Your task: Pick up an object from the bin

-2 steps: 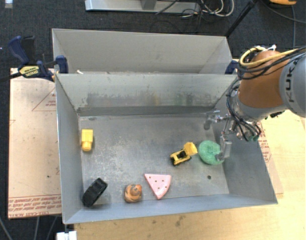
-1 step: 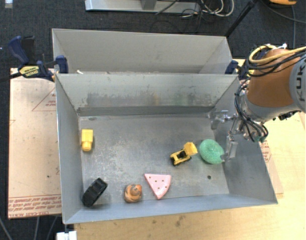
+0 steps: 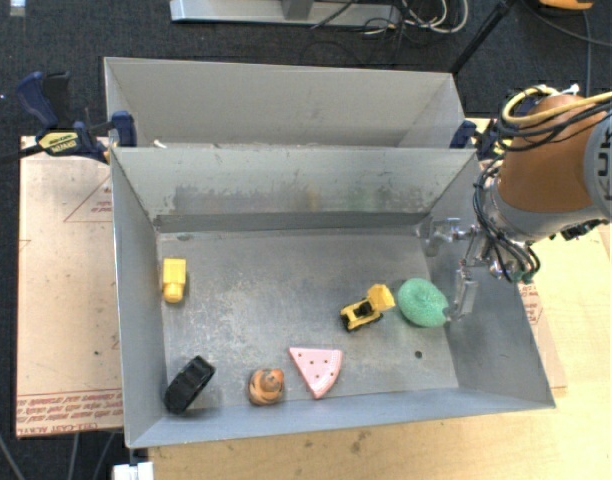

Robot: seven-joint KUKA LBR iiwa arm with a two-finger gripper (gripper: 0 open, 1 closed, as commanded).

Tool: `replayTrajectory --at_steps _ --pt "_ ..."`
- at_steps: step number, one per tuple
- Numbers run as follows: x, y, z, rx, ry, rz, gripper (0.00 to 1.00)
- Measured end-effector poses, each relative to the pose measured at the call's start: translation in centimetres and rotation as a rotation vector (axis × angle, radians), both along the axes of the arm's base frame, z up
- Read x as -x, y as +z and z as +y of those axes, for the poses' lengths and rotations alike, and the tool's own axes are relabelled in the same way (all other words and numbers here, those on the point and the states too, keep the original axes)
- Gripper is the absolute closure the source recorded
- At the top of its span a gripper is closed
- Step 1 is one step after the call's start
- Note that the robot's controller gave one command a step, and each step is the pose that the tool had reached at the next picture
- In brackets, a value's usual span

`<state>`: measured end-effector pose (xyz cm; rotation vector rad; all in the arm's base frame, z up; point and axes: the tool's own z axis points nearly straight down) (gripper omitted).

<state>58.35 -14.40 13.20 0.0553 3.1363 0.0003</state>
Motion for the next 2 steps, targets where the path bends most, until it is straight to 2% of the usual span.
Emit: replayTrajectory --at_steps 1,2 --pt "2.13 -6.47 0.22 -0.002 -0.085 0.006 0.0" --pt "1.94 -6.23 0.19 -0.001 -0.211 0.003 1.0"
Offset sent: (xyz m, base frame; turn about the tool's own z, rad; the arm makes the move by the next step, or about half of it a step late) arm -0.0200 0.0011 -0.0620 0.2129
